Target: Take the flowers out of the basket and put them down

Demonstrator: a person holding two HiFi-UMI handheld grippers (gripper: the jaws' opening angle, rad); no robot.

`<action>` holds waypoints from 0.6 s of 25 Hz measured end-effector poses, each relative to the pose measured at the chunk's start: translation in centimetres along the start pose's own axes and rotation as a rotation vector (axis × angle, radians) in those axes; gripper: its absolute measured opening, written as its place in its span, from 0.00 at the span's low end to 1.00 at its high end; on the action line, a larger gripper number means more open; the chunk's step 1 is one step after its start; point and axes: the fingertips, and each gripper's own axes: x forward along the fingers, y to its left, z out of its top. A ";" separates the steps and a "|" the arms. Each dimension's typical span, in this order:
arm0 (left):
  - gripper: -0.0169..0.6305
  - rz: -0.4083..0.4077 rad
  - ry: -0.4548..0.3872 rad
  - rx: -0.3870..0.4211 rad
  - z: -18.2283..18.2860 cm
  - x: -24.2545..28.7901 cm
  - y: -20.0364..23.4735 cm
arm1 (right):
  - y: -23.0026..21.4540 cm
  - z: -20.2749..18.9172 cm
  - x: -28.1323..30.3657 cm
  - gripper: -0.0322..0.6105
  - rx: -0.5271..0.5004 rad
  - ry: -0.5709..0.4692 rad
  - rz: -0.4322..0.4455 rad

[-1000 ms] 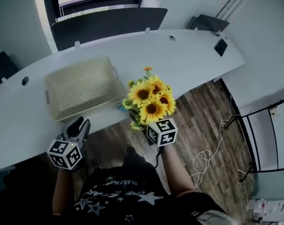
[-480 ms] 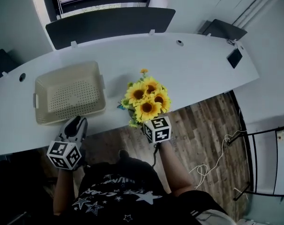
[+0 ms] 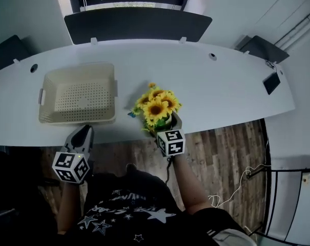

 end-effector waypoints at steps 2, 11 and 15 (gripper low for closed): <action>0.09 0.016 0.003 -0.004 -0.3 -0.3 -0.2 | -0.1 -0.1 0.5 0.86 -0.019 -0.005 0.012; 0.09 0.048 0.018 -0.007 -0.7 -0.6 -0.5 | -0.4 -1.0 2.8 0.86 -0.004 0.013 0.046; 0.09 0.049 0.031 -0.010 -1.2 -0.5 -0.8 | -0.4 -1.2 3.4 0.86 -0.029 0.010 0.022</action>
